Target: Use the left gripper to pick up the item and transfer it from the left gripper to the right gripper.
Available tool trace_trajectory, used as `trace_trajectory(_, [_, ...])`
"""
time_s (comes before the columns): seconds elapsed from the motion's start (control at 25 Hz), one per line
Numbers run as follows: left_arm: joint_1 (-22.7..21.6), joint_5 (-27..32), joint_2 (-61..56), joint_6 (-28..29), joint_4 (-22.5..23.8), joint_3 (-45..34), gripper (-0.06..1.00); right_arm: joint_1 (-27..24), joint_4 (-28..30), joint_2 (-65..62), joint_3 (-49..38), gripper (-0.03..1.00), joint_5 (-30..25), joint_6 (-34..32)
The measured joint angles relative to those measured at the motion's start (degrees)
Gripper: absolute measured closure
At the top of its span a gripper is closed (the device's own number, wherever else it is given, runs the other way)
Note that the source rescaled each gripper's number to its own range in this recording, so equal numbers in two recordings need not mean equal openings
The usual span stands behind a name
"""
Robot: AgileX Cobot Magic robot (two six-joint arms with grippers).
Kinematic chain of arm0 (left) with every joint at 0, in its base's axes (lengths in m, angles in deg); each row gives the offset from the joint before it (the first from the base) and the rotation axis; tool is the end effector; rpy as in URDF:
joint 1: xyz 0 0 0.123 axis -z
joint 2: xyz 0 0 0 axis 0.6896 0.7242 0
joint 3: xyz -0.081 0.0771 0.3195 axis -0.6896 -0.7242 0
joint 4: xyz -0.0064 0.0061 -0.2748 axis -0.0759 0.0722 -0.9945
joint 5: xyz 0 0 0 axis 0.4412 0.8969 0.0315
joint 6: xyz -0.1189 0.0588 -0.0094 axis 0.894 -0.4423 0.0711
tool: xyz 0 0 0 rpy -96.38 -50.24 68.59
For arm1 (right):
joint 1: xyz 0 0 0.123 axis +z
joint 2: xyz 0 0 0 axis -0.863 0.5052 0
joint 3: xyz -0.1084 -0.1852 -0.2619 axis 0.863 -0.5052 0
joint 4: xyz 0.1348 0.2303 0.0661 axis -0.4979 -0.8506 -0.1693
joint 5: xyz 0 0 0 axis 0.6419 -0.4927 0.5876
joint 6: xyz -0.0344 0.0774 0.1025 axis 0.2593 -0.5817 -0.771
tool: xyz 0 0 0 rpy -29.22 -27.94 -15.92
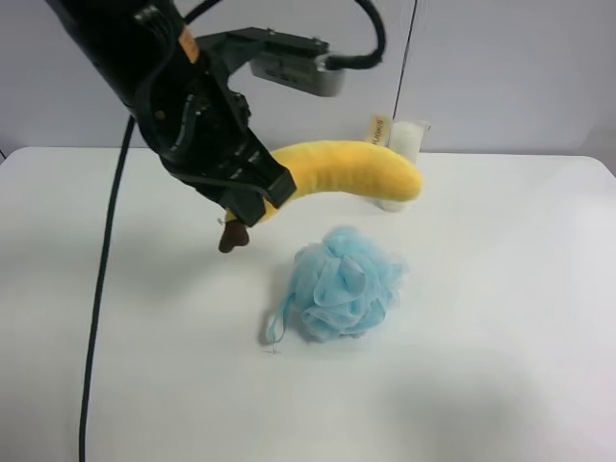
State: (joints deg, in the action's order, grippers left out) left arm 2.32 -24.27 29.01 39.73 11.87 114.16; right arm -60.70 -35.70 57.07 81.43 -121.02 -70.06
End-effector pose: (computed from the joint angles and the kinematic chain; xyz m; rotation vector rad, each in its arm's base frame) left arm 0.2585 -0.2824 0.3029 1.0731 2.5663 -0.3346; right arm -0.0019 -0.0018 0.2713 0.0195 2.0361 -0.0302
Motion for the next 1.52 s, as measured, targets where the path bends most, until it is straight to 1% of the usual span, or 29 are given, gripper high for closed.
trace_trajectory(0.2, [5.9,0.0,2.5,0.0,1.3,0.9,0.94,0.0,0.0,0.0,0.0,-0.03,0.0,0.0])
trace_trajectory(0.32, [7.8,0.1,3.0,0.0,1.7,1.0,0.94,0.0,-0.1,0.0,0.0,-0.03,0.0,0.0])
trace_trajectory(0.4, [8.4,0.1,3.0,0.0,1.8,1.0,0.94,0.0,-1.6,0.0,0.0,-0.03,0.1,0.5])
trace_trajectory(0.48, [8.5,0.3,3.1,0.0,1.8,1.0,0.94,0.0,-4.1,0.1,0.1,-0.03,0.1,2.6])
trace_trajectory(0.56, [8.5,0.9,3.1,0.0,2.4,1.0,0.94,0.3,-8.4,1.8,1.7,-0.03,0.3,5.7])
trace_trajectory(0.72, [8.5,1.6,3.1,0.0,2.9,1.0,0.94,2.2,-17.5,12.7,7.8,-0.03,3.0,13.5])
trace_trajectory(0.84, [8.5,1.6,3.1,0.0,3.0,1.0,0.94,5.3,-22.0,23.3,12.2,-0.03,4.7,20.1])
trace_trajectory(0.96, [8.5,1.7,3.1,0.0,3.0,1.0,0.94,8.9,-24.2,34.1,15.7,-0.03,4.8,25.4])
trace_trajectory(1.2, [8.5,2.1,3.1,0.0,3.0,1.0,0.94,18.3,-24.4,52.6,20.6,-0.03,5.4,33.4])
trace_trajectory(1.36, [8.5,2.5,3.1,0.0,3.0,1.0,0.94,22.6,-24.4,60.3,21.1,-0.03,7.3,37.4])
trace_trajectory(1.52, [8.5,2.6,3.1,0.0,3.0,1.0,0.94,26.9,-24.4,64.8,21.1,-0.03,8.2,40.2])
